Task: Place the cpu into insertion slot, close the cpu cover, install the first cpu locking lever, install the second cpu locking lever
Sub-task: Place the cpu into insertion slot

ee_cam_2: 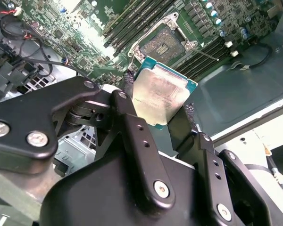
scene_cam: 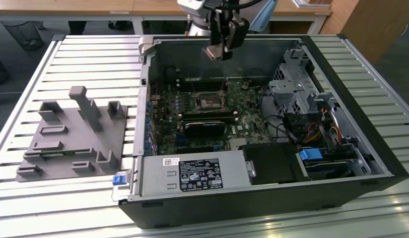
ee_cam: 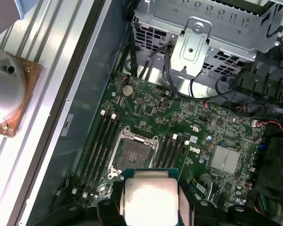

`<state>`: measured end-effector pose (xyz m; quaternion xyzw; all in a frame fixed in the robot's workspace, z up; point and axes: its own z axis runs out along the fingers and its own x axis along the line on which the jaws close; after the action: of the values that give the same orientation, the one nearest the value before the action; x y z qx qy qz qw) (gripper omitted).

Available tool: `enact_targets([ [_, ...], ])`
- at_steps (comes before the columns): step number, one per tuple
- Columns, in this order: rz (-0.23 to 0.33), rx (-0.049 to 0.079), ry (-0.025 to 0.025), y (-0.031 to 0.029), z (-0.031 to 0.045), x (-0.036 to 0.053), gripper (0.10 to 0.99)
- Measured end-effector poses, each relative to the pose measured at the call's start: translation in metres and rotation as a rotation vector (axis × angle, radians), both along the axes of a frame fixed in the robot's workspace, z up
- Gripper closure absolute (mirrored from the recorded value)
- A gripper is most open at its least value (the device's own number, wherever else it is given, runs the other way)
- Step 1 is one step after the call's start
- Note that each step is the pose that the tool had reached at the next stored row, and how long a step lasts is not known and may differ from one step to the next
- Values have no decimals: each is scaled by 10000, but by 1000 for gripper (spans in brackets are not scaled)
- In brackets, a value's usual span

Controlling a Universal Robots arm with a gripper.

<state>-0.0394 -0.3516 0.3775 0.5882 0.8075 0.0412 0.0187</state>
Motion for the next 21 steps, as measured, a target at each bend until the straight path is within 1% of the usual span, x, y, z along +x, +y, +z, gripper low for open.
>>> enact_targets([
  [21, -1308, 0, 0, 0, -5, 0, 545],
])
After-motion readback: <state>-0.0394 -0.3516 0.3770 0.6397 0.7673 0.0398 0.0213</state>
